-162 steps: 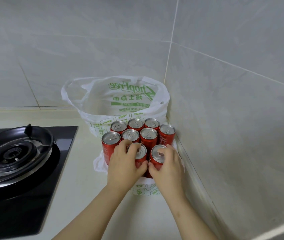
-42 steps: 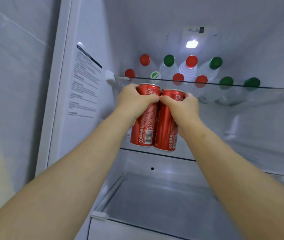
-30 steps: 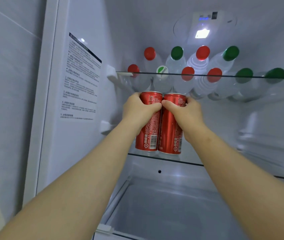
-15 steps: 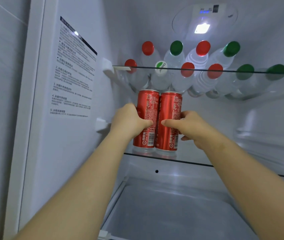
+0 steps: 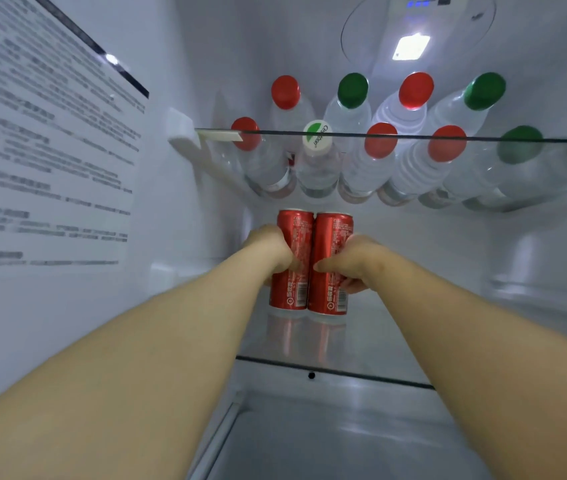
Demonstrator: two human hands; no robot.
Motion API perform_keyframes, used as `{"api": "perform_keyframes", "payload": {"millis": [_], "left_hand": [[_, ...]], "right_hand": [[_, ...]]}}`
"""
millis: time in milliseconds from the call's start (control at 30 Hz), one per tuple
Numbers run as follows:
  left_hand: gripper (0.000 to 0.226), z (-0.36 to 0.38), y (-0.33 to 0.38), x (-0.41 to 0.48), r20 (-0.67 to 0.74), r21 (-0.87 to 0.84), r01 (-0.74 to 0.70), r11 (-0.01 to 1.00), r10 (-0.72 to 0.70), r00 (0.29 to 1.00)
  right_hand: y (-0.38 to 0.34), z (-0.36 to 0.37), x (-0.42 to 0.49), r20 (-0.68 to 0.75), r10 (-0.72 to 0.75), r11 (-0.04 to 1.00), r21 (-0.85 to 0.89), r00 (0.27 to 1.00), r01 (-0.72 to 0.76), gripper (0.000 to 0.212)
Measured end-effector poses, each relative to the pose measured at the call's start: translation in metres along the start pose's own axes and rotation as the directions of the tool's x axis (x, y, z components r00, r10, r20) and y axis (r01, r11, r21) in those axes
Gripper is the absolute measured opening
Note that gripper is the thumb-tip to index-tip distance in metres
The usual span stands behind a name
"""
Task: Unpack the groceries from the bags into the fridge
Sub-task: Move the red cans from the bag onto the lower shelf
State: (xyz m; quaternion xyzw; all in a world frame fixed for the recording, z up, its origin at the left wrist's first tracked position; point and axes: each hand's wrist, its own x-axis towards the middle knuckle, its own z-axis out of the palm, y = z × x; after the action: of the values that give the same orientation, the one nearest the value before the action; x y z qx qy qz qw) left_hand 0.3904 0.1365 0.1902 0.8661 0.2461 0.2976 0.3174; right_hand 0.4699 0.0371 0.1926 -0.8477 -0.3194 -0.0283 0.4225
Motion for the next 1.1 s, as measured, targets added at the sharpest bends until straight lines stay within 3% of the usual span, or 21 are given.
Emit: {"api": "perform_keyframes", "payload": {"millis": [200, 500, 733, 1100], "left_hand": [[0.043, 0.003, -0.001, 0.037, 0.068, 0.126, -0.010, 0.992, 0.001, 0.998], [0.042, 0.018, -0.018, 0.068, -0.030, 0.198, -0.038, 0.980, 0.045, 0.999], [0.037, 0.025, -0.025, 0.069, -0.216, 0.259, -0.007, 0.966, 0.065, 0.974], [0.034, 0.029, -0.026, 0.068, -0.209, 0.404, -0.012, 0.915, 0.105, 0.972]], "right_hand": [[-0.001, 0.006, 0.029, 0.037, 0.046, 0.996, -0.083, 0.998, -0.043, 0.048], [0.005, 0.019, 0.055, 0.041, 0.040, 0.998, -0.052, 0.998, -0.038, 0.034], [0.006, 0.028, 0.060, 0.005, 0.031, 0.999, 0.007, 0.999, -0.031, 0.025], [0.004, 0.028, 0.043, 0.137, 0.039, 0.993, 0.107, 0.990, -0.054, 0.028]]}}
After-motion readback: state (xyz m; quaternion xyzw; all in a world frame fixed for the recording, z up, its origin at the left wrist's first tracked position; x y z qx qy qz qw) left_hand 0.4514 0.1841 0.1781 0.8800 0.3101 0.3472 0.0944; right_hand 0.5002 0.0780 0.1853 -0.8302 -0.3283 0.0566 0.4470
